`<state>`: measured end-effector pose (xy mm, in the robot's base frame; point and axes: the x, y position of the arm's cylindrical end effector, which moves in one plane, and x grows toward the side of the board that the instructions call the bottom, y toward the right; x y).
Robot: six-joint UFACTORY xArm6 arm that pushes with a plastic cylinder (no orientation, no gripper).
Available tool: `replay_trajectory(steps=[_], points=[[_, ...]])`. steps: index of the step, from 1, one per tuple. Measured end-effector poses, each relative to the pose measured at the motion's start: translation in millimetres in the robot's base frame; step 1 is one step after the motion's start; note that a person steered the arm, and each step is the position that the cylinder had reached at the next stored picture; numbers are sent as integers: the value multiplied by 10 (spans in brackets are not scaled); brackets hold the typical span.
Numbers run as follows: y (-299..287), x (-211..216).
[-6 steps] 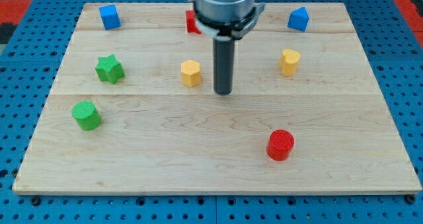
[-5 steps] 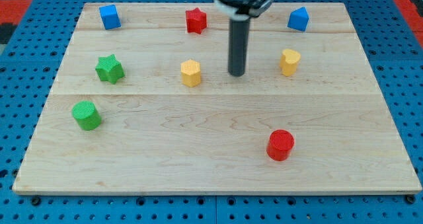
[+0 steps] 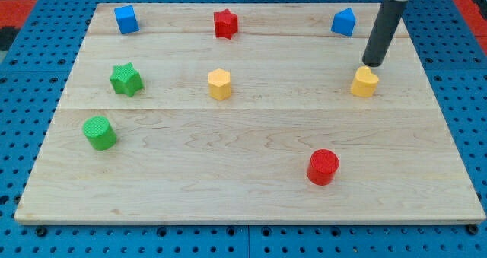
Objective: Slightly push the yellow heart downwards of the board
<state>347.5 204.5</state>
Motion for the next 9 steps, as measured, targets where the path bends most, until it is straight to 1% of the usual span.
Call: replay_trajectory(steps=[2,3,4,5,6,8,9], points=[[-51,385],[-3,164],[-535,120],[-847,114],[-857,117],[-564,617],[-312,1006]])
